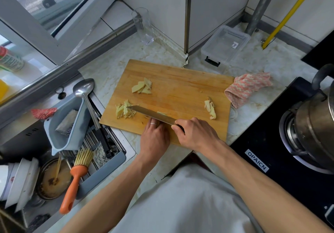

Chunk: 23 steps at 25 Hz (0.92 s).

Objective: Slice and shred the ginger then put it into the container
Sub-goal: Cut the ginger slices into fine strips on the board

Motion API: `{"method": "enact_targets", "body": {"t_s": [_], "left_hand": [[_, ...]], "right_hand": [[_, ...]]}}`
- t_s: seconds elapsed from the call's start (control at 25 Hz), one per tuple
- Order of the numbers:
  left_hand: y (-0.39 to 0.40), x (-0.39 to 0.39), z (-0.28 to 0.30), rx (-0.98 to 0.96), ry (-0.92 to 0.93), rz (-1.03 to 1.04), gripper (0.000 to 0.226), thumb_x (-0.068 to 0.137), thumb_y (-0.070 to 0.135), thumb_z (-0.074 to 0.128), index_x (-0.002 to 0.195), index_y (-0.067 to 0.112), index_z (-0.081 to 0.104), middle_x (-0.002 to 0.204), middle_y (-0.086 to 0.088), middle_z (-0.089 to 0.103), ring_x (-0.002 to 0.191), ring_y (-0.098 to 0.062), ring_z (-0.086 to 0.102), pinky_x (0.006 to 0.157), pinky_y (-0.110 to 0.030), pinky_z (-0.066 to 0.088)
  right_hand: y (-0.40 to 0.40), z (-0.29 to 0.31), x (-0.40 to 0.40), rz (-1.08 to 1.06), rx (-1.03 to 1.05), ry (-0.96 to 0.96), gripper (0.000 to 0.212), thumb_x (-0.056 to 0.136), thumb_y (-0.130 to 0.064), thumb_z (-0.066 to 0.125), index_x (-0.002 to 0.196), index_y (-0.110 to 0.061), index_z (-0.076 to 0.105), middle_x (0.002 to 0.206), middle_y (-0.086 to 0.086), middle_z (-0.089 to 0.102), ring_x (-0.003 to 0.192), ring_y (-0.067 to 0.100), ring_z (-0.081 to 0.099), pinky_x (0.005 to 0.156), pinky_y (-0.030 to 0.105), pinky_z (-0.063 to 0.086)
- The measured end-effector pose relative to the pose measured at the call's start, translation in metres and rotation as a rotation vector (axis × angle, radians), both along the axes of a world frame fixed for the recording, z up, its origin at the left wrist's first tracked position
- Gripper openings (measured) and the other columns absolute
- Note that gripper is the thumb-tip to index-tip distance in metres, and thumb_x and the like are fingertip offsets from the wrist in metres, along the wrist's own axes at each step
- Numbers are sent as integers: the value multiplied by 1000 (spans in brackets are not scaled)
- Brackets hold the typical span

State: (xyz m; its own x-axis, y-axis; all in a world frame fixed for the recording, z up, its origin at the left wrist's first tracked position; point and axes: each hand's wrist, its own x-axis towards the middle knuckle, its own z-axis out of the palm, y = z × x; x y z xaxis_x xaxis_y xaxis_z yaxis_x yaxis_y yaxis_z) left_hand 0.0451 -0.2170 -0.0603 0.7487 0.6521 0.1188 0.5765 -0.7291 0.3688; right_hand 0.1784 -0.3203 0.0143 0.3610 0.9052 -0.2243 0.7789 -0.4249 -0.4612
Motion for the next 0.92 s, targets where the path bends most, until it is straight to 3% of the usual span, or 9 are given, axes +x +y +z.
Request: {"method": "enact_targets", "body": {"t_s": [0.24, 0.4, 0.6, 0.92], "left_hand": [[-4, -1, 0, -2, 0, 9, 38, 87, 18, 41, 98, 6, 74, 113, -13, 64, 112, -36, 55, 83, -42, 55], [-4, -1, 1, 13, 10, 8, 26, 86, 12, 52, 98, 6, 75, 112, -16, 64, 112, -38, 56, 81, -43, 56], [-3, 0, 2, 7, 21, -4, 38, 87, 19, 39, 92, 5, 74, 112, -15, 64, 112, -37, 55, 85, -41, 54], [-3, -2, 0, 20, -10, -18, 37, 86, 18, 39, 96, 4, 72, 112, -15, 63, 110, -37, 56, 91, -40, 51]], "right_hand": [[-6, 2, -4, -2, 6, 5, 41, 104, -47, 40, 118, -19, 66, 100, 15, 72, 93, 42, 66, 72, 41, 52], [-7, 3, -4, 7, 8, 1, 40, 104, -47, 39, 115, -18, 66, 98, 15, 72, 91, 41, 66, 70, 40, 50], [-5, 1, -1, 7, -2, -21, 42, 105, -47, 39, 117, -17, 66, 98, 16, 72, 92, 42, 66, 70, 40, 50], [-9, 5, 1, -18, 9, 38, 40, 103, -48, 41, 114, -19, 67, 99, 15, 72, 93, 41, 65, 69, 39, 49]]}}
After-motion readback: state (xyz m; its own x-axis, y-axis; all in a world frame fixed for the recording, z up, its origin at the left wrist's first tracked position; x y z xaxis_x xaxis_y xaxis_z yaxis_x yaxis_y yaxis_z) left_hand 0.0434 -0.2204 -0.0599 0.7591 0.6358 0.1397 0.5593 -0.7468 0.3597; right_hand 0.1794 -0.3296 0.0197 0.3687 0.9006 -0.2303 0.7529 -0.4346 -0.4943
